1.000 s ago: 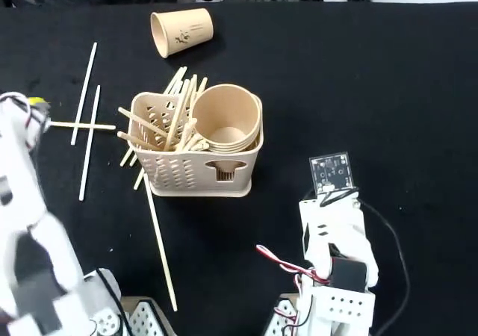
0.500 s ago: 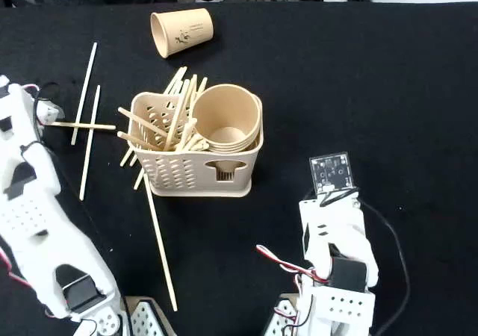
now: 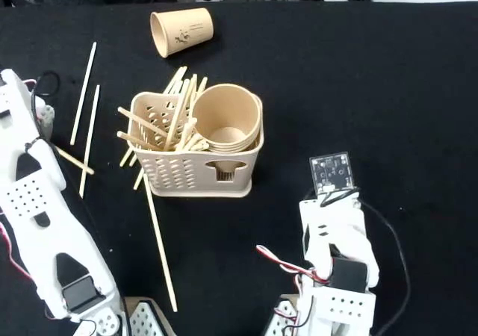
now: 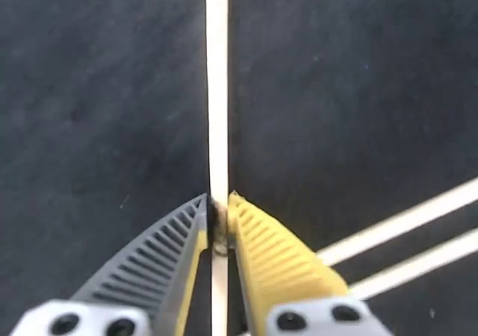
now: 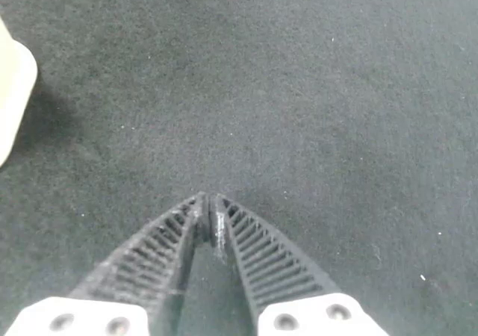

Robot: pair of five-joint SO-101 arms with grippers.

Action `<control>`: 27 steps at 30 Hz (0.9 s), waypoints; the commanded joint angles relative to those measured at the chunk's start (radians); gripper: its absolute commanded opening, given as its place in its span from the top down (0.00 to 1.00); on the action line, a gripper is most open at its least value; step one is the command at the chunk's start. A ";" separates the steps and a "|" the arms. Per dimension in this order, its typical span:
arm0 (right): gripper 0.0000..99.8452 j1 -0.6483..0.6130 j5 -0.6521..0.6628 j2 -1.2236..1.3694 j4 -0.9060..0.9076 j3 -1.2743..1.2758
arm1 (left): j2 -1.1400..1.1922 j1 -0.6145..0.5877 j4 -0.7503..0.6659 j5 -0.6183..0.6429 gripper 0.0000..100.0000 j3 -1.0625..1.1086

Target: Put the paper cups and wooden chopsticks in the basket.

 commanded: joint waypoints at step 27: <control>0.99 -0.015 0.002 -0.048 0.005 -0.004 | -1.286 0.282 -0.089 -0.175 0.97 0.664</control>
